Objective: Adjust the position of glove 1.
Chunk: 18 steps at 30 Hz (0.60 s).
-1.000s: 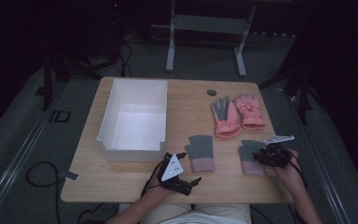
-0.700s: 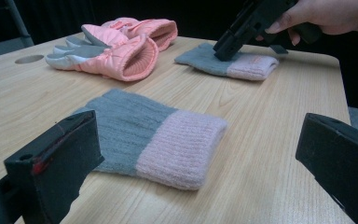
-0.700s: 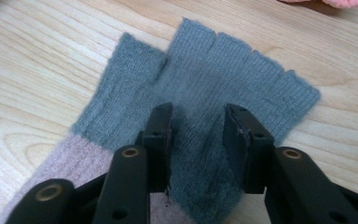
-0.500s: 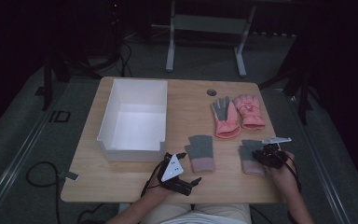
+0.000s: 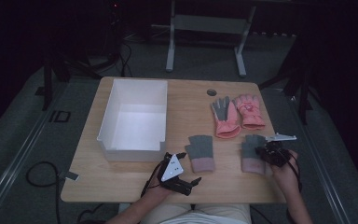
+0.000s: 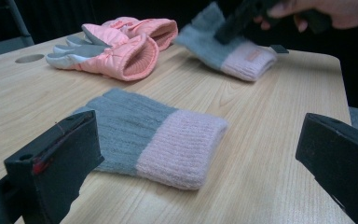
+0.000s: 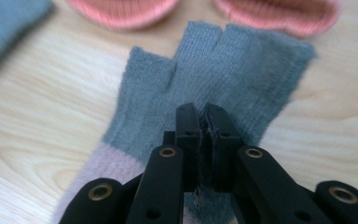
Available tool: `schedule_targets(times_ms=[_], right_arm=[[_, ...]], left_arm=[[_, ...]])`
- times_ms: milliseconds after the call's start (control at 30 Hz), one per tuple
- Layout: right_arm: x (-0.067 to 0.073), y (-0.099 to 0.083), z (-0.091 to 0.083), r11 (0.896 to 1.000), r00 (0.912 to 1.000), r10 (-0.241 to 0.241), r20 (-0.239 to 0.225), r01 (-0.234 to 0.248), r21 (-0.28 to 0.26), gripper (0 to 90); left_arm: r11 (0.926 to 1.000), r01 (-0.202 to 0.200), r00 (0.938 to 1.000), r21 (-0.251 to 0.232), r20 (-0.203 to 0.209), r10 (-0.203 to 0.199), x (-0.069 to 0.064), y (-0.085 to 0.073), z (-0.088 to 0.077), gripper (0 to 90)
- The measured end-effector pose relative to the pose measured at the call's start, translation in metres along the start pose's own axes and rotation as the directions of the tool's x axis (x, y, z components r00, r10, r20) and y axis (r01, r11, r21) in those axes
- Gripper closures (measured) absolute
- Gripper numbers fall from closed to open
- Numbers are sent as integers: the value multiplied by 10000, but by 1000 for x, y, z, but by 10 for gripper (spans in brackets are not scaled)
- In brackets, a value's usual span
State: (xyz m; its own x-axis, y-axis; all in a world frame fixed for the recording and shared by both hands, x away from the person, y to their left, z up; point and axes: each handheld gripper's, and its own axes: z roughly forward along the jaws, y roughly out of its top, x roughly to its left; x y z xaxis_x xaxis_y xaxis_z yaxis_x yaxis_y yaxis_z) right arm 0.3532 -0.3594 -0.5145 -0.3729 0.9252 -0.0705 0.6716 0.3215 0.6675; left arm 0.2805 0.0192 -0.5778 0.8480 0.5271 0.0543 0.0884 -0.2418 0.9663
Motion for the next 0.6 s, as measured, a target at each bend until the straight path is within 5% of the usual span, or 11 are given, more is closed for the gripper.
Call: schedule_targets(times_ms=[200, 267, 500, 567, 600], right_arm=[[18, 28, -27, 9966, 9997, -201, -100, 193, -800, 849], [33, 41, -35, 9932, 9985, -463, -303, 428, -1085, 849], [73, 64, -45, 9759, 9877, -1081, -1132, 837, -2015, 849], [73, 64, -45, 9759, 9877, -1081, -1132, 837, -2015, 849], [91, 68, -39, 9751, 9807, -1291, -1471, 986, -1987, 848]], left_arm=[[10000, 4, 10000, -3, -2, -4, 0, 0, 0, 0], [10000, 24, 10000, -15, -7, -24, 0, 0, 0, 0], [10000, 13, 10000, -15, 4, -13, 0, 0, 0, 0], [10000, 8, 10000, -29, 8, -8, 0, 0, 0, 0], [10000, -5, 10000, -17, -2, 5, 0, 0, 0, 0]])
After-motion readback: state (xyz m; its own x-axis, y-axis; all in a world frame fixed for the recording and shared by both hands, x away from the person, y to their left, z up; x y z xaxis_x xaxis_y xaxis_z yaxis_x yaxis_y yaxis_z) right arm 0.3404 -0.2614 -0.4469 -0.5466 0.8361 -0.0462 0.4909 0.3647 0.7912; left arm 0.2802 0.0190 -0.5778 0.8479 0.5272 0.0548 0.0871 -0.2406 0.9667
